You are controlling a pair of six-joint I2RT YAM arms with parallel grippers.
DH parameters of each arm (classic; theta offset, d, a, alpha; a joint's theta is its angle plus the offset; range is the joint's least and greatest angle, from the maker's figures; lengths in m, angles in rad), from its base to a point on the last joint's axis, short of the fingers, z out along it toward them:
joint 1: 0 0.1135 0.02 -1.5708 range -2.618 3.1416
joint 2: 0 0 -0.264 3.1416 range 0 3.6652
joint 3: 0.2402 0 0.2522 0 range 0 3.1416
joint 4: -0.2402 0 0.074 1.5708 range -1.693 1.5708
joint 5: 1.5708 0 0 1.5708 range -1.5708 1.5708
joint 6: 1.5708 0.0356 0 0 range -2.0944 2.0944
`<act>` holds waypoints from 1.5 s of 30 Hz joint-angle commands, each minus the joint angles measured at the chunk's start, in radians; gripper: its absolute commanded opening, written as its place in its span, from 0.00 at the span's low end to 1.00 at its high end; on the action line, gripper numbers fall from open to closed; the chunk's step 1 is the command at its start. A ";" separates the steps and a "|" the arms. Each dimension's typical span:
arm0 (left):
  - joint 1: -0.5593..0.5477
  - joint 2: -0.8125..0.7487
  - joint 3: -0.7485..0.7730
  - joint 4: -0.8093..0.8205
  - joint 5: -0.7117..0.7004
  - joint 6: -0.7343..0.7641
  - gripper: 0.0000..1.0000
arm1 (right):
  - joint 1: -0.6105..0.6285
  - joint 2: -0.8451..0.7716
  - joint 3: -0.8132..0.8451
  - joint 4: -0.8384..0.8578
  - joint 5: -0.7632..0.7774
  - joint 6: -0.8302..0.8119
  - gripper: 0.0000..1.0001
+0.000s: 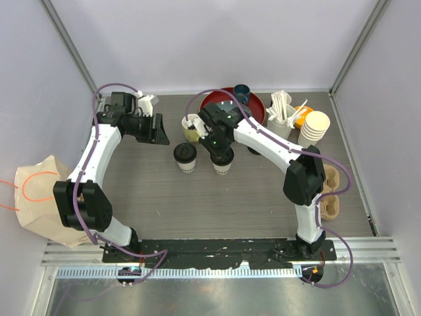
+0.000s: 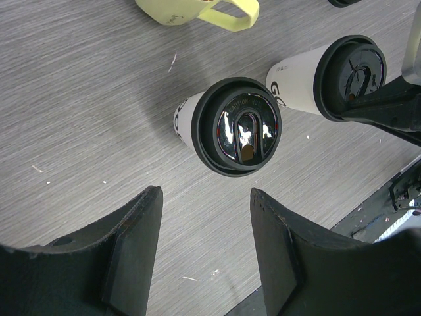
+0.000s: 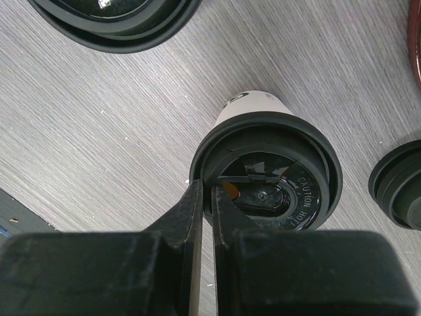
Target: Pack the takeout coffee
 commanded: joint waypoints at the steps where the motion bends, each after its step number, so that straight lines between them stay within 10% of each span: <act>1: -0.003 0.001 0.036 -0.006 0.017 0.014 0.60 | 0.000 -0.012 -0.060 0.043 -0.037 0.013 0.01; 34: -0.008 -0.008 0.023 -0.020 0.035 0.020 0.60 | -0.008 -0.087 0.061 0.037 -0.009 0.008 0.52; 45: -0.212 -0.020 0.109 -0.034 0.037 -0.054 0.41 | -0.129 -0.360 -0.276 0.424 0.060 0.351 0.38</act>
